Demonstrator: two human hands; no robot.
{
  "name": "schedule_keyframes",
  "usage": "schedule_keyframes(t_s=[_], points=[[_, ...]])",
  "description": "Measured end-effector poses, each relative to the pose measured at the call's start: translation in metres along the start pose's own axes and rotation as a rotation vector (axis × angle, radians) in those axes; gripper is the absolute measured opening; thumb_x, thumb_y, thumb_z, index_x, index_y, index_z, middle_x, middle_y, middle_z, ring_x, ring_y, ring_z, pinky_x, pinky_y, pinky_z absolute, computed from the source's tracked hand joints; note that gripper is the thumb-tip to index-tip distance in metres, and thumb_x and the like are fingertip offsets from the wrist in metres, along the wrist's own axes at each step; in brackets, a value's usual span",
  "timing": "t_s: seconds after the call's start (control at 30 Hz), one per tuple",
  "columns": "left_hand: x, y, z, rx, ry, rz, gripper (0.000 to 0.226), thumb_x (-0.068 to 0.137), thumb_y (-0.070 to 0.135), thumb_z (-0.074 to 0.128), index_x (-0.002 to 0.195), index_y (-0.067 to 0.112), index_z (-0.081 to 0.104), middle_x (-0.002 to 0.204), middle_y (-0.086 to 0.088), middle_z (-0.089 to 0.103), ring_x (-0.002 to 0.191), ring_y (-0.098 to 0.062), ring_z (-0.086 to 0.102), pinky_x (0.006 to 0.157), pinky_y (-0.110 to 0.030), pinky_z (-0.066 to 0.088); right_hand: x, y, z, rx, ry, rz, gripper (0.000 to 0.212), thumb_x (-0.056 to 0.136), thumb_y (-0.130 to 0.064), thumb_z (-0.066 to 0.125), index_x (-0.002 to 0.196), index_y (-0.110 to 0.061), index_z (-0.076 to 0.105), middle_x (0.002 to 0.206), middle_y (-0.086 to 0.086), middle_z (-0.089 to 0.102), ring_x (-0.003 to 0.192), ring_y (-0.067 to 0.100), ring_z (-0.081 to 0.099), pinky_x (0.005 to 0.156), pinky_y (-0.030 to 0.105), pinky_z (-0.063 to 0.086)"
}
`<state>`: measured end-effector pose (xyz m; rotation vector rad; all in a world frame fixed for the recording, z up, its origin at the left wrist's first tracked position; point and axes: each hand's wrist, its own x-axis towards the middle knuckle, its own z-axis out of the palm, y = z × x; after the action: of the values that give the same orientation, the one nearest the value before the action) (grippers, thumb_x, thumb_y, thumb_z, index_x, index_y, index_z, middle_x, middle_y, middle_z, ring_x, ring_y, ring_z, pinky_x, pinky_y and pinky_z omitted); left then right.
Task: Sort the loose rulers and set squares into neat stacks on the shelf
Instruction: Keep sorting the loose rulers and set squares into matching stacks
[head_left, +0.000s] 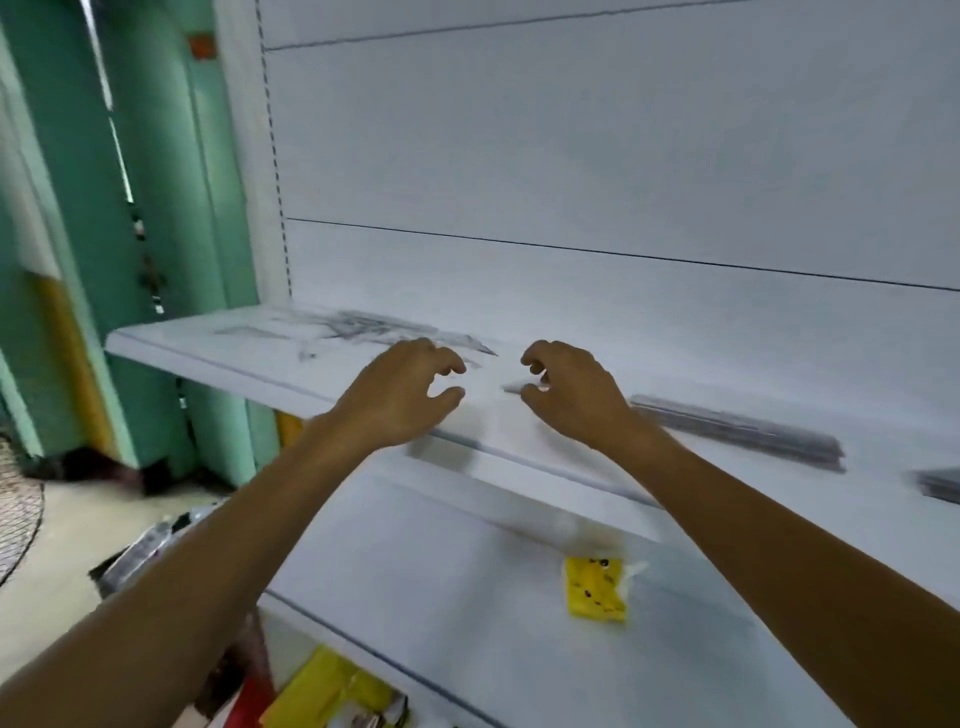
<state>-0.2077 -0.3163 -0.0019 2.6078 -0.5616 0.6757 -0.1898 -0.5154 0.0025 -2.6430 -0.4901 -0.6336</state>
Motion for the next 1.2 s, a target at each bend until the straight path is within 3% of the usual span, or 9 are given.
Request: schedule_keyframes(t_s=[0.13, 0.33, 0.6, 0.8, 0.93, 1.2], points=[[-0.032, -0.064, -0.031, 0.037, -0.004, -0.087, 0.029, 0.088, 0.03, 0.057, 0.117, 0.023, 0.057, 0.113, 0.0, 0.057, 0.103, -0.016, 0.052, 0.086, -0.027, 0.039, 0.029, -0.06, 0.055, 0.093, -0.065, -0.019, 0.033, 0.084, -0.019, 0.055, 0.116, -0.013, 0.054, 0.116, 0.005, 0.059, 0.104, 0.023, 0.056, 0.09, 0.037, 0.046], [-0.05, -0.128, -0.051, 0.022, -0.003, -0.163, 0.028, 0.087, 0.028, 0.058, 0.115, 0.023, 0.058, 0.111, 0.0, 0.057, 0.104, -0.016, 0.052, 0.087, -0.028, 0.041, 0.07, -0.128, 0.104, 0.194, -0.08, -0.087, 0.032, 0.084, -0.021, 0.055, 0.116, -0.014, 0.055, 0.115, 0.001, 0.059, 0.104, 0.019, 0.055, 0.085, 0.032, 0.044], [-0.022, -0.2, -0.022, -0.07, -0.005, -0.203, 0.024, 0.085, 0.02, 0.061, 0.109, 0.018, 0.063, 0.105, -0.004, 0.06, 0.097, -0.017, 0.056, 0.088, -0.032, 0.043, 0.125, -0.1, 0.14, 0.132, -0.101, -0.092, 0.028, 0.084, -0.018, 0.056, 0.111, -0.012, 0.057, 0.111, 0.005, 0.061, 0.1, 0.022, 0.056, 0.087, 0.036, 0.046], [0.023, -0.257, -0.019, -0.125, 0.058, -0.21, 0.019, 0.087, 0.018, 0.059, 0.105, 0.018, 0.065, 0.104, -0.002, 0.064, 0.085, -0.011, 0.057, 0.075, -0.023, 0.041, 0.202, -0.075, 0.155, 0.145, -0.063, -0.002, 0.032, 0.083, -0.016, 0.06, 0.113, -0.006, 0.056, 0.112, 0.012, 0.06, 0.1, 0.027, 0.056, 0.089, 0.036, 0.046], [0.034, -0.301, -0.021, -0.112, 0.067, -0.267, 0.021, 0.088, 0.016, 0.058, 0.107, 0.012, 0.064, 0.106, -0.006, 0.064, 0.088, -0.015, 0.056, 0.082, -0.027, 0.043, 0.233, -0.086, 0.19, 0.121, -0.136, -0.03, 0.033, 0.083, -0.016, 0.059, 0.115, -0.007, 0.055, 0.115, 0.012, 0.059, 0.102, 0.027, 0.056, 0.089, 0.036, 0.046], [0.057, -0.404, -0.028, -0.061, 0.129, -0.294, 0.019, 0.081, 0.021, 0.068, 0.099, 0.016, 0.068, 0.1, -0.003, 0.066, 0.088, -0.014, 0.058, 0.082, -0.028, 0.044, 0.286, -0.102, 0.234, 0.041, -0.212, -0.031, 0.041, 0.084, -0.02, 0.061, 0.123, -0.009, 0.05, 0.12, 0.013, 0.054, 0.108, 0.026, 0.052, 0.09, 0.031, 0.041]])
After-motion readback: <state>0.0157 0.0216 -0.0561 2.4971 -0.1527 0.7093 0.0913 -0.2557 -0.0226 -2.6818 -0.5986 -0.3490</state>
